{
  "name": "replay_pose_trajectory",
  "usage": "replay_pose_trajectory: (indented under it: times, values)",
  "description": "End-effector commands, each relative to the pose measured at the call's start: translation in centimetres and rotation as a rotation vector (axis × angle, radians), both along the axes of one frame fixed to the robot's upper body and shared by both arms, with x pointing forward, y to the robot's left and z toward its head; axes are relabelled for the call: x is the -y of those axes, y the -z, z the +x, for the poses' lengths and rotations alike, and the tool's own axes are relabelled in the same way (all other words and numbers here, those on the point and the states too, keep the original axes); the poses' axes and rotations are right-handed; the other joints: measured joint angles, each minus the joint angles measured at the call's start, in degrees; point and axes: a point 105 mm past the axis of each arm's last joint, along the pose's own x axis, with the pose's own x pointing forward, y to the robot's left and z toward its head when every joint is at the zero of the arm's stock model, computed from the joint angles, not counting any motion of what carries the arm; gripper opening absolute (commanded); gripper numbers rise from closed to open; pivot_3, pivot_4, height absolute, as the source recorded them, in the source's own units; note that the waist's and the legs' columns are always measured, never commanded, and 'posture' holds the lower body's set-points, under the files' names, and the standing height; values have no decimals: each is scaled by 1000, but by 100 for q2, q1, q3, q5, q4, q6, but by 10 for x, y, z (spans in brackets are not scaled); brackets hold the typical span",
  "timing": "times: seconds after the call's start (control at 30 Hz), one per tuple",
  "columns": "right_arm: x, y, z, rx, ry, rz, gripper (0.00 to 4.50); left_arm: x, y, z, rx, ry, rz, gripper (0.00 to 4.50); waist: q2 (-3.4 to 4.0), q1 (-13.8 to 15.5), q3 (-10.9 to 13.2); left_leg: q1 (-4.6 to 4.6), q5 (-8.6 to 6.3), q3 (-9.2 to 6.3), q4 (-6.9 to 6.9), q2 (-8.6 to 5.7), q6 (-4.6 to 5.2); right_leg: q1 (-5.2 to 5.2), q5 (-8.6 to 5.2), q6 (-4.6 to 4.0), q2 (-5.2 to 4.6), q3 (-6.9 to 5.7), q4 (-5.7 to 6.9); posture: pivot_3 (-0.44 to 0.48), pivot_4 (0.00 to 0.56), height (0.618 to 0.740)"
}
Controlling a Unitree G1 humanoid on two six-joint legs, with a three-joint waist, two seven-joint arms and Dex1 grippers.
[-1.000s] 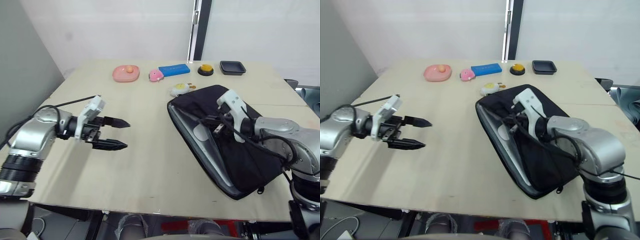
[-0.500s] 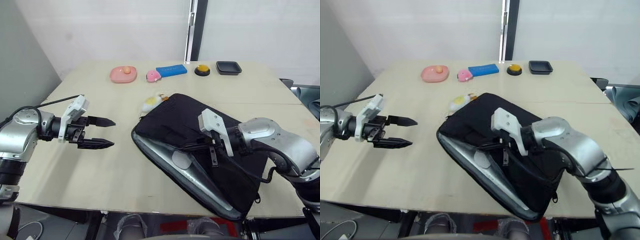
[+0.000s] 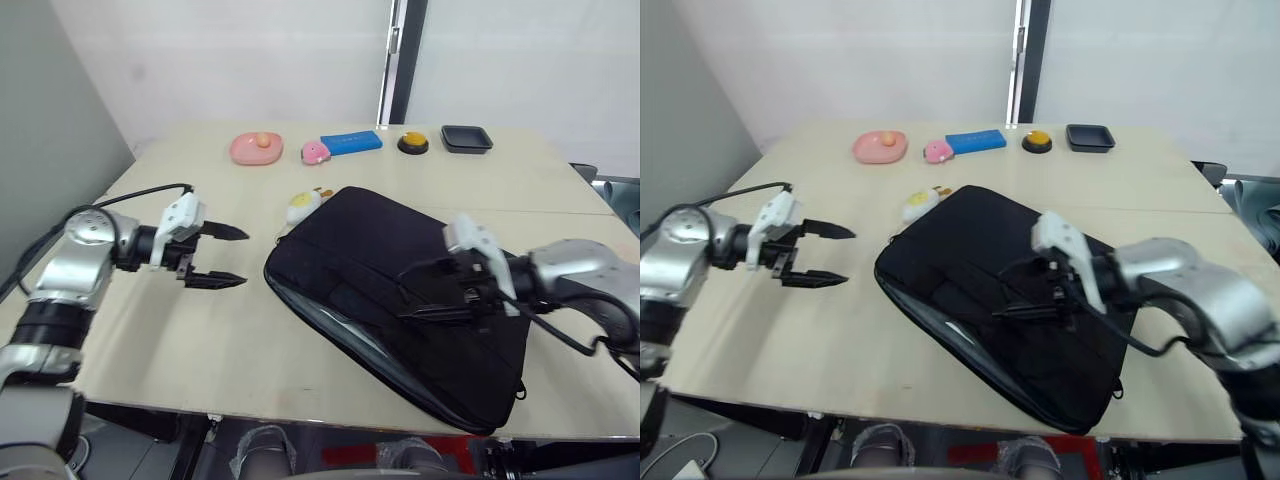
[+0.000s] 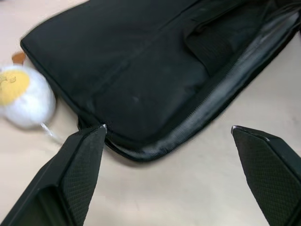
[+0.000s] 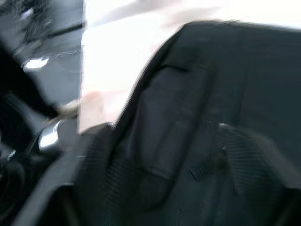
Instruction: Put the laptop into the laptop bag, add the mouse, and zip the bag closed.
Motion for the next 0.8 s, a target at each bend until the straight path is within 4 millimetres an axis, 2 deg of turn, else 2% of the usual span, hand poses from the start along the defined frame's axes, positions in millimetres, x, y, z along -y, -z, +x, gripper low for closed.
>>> replay_pose_trajectory:
  times: [0.03, 0.13, 0.17, 0.27, 0.37, 0.5, 0.67, 0.8]
  values:
    - [20, -18, -17, 98, 163, 19, 4436, -1, 9, 12, 31, 30, 42, 4500, -6, 34, -5, 2, 1, 2, 1, 0, 3, 0, 0, 0, 0, 2, -1, 0, 150, 740]
    - [50, -1, -50, 79, 396, 5, 4436, 4, 20, 27, 70, 37, 92, 4500, -20, 190, -13, -6, -1, -6, -6, 2, 5, -1, -2, 1, -1, -9, -10, 0, 150, 740]
    - [54, 1, -57, 77, 429, 0, 4436, 6, 22, 30, 82, 41, 101, 4500, -16, 195, -12, -7, -3, -6, -5, 2, 7, -2, -7, -1, 0, -11, -12, 0, 150, 740]
    - [62, 11, -79, 63, 536, -11, 4436, 27, 20, 41, 91, 67, 53, 4500, -32, 198, -20, -6, -12, 4, -1, -5, 7, -2, -6, 2, -9, -1, -17, 0, 150, 740]
    - [65, 20, -93, 21, 594, -7, 4436, 42, 22, 45, 100, 102, 63, 4500, -35, 181, -21, 1, -13, 2, 4, -5, 5, 4, -3, 11, -12, 0, -16, 0, 150, 740]
    - [67, 28, -101, -8, 630, -4, 4436, 57, 25, 48, 90, 129, 62, 4500, -36, 119, -22, 5, -14, 5, 0, -8, 4, 6, -5, 32, -14, 6, -20, 0, 150, 740]
    - [65, 25, -103, 5, 631, -5, 4436, 59, 30, 45, 79, 161, 85, 4500, -36, 141, -22, 1, -14, 3, -18, -10, 3, 5, -8, 40, -15, 0, -38, 0, 150, 740]
    - [66, 21, -104, 11, 634, -10, 4436, 60, 27, 41, 72, 198, 70, 4500, -36, 156, -22, -7, -15, 0, -30, -11, 2, 5, -7, 40, -15, -8, -58, 0, 150, 740]
